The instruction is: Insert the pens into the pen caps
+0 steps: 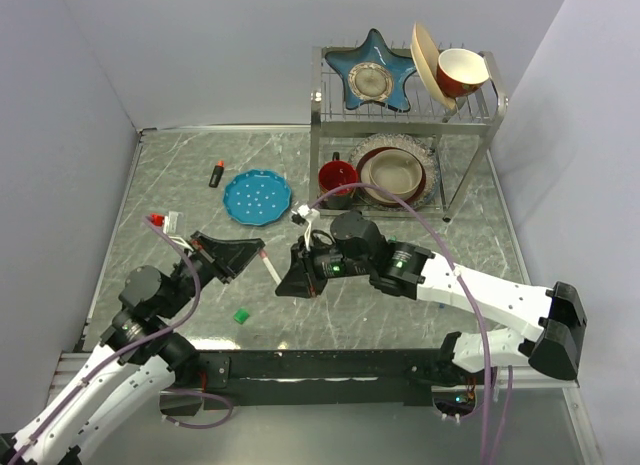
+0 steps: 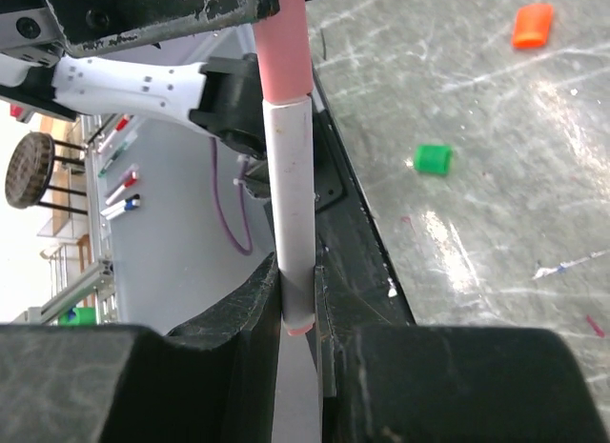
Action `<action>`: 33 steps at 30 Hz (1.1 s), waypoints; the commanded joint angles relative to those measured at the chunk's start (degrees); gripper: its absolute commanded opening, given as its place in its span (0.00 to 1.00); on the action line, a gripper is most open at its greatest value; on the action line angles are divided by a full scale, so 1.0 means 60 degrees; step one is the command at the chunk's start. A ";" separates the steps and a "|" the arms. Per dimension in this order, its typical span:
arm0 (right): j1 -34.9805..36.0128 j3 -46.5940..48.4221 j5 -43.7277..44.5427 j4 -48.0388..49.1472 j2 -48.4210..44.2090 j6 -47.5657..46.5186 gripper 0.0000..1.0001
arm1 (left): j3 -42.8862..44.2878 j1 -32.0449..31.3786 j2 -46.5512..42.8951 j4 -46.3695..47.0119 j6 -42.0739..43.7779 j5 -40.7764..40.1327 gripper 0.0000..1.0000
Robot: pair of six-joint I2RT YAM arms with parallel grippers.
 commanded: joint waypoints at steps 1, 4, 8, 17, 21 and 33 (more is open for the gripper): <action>-0.1010 0.1157 0.1128 0.3856 -0.0118 0.0335 0.00 | -0.1384 -0.0361 0.0057 -0.0209 -0.0845 0.3564 0.01; -0.1201 0.1142 0.0777 0.4355 -0.0060 0.0454 0.00 | -0.1577 -0.0419 -0.0031 0.0365 -0.1227 0.3758 0.01; -0.1522 0.0923 -0.0234 0.5508 0.0130 0.0922 0.00 | -0.2000 -0.0507 -0.0236 0.1388 -0.2204 0.4021 0.01; -0.1523 0.1346 0.0904 0.4637 0.0409 0.0294 0.00 | -0.1913 -0.1122 0.0218 -0.0539 -0.1624 0.3189 0.01; -0.1523 0.2077 0.1476 0.3918 0.0555 -0.0203 0.00 | -0.1534 -0.1327 0.0422 -0.1683 -0.1068 0.2764 0.01; -0.1684 0.3852 0.1743 0.2964 0.1507 -0.0630 0.00 | -0.1679 -0.1694 0.0716 -0.1262 -0.0583 0.2528 0.01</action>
